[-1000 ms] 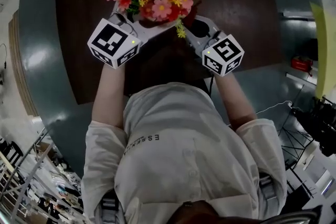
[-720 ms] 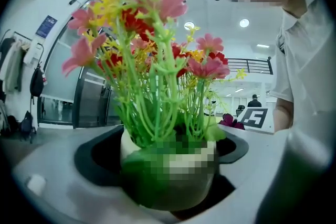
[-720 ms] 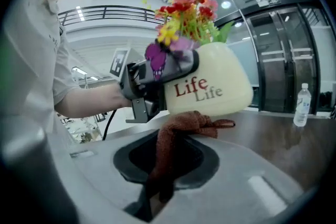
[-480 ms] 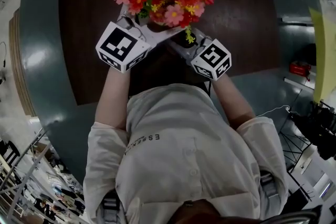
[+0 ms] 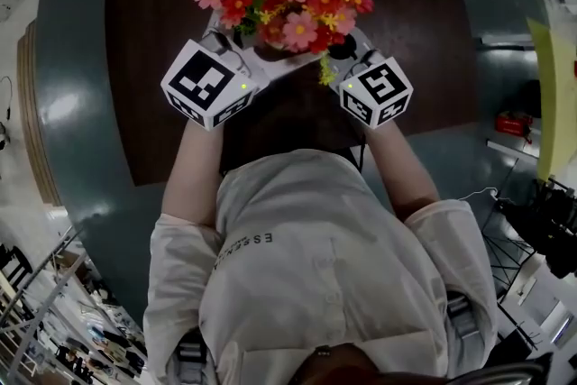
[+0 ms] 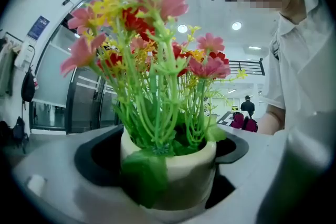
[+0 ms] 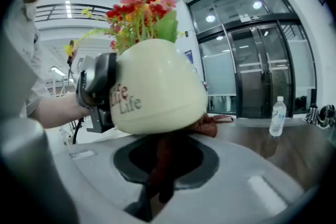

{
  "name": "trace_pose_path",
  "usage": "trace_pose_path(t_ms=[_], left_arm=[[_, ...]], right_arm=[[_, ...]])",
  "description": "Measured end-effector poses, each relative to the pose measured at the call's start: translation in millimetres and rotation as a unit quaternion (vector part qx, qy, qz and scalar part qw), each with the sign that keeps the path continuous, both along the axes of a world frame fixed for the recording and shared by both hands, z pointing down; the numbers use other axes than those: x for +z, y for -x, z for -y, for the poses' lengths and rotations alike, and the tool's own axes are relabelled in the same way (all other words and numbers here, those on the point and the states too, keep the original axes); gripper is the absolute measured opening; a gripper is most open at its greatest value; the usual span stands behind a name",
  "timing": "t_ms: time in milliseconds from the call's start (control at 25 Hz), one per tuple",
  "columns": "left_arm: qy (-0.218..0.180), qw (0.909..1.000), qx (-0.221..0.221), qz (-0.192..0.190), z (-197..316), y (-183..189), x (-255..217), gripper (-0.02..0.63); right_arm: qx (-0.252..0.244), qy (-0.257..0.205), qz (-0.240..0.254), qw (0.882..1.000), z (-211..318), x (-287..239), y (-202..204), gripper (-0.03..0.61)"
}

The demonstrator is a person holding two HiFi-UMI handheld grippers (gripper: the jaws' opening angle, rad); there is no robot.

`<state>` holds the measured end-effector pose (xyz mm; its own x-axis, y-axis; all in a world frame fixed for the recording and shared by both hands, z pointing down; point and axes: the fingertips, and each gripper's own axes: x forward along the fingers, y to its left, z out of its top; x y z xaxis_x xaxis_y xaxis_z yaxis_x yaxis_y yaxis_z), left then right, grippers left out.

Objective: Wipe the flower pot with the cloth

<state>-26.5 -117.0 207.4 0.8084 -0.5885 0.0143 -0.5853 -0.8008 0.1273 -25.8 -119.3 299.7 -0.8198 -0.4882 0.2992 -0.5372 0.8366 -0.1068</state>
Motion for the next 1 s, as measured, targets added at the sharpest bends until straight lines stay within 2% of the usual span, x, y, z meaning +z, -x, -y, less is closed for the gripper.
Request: trace_pose_path(t_ms=[280,520,600,720,800,880,1000], left_arm=[[-0.008,0.9997,0.003,-0.023,-5.9,1.8,-8.4,0.531],[-0.013,0.9994,0.007,-0.033,-12.1,6.6,-13.9,0.531],[-0.012,0.9994,0.005,-0.032,-11.8,6.1,-14.8,0.531],[-0.008,0.9994,0.007,-0.032,-12.3,5.4,-17.6,0.531],[-0.006,0.9993,0.010,-0.034,-12.6,4.4,-18.5,0.531],[-0.003,0.9991,0.014,-0.040,-13.1,3.1,-19.0,0.531],[-0.004,0.9989,0.019,-0.044,-14.0,2.1,-18.1,0.531]], right_arm=[[-0.121,-0.068,-0.012,0.990,-58.7,-10.1,40.1,0.049],[-0.163,-0.069,0.028,0.984,-78.0,-11.2,47.9,0.049],[-0.141,-0.054,0.020,0.988,-65.5,-0.1,37.4,0.049],[-0.064,-0.022,0.023,0.997,-30.8,13.8,14.9,0.049],[-0.022,-0.012,0.028,0.999,-12.5,15.2,6.1,0.049],[-0.011,-0.028,0.038,0.999,-7.0,8.0,7.5,0.051],[-0.030,-0.083,0.051,0.995,-16.8,-11.1,22.3,0.051]])
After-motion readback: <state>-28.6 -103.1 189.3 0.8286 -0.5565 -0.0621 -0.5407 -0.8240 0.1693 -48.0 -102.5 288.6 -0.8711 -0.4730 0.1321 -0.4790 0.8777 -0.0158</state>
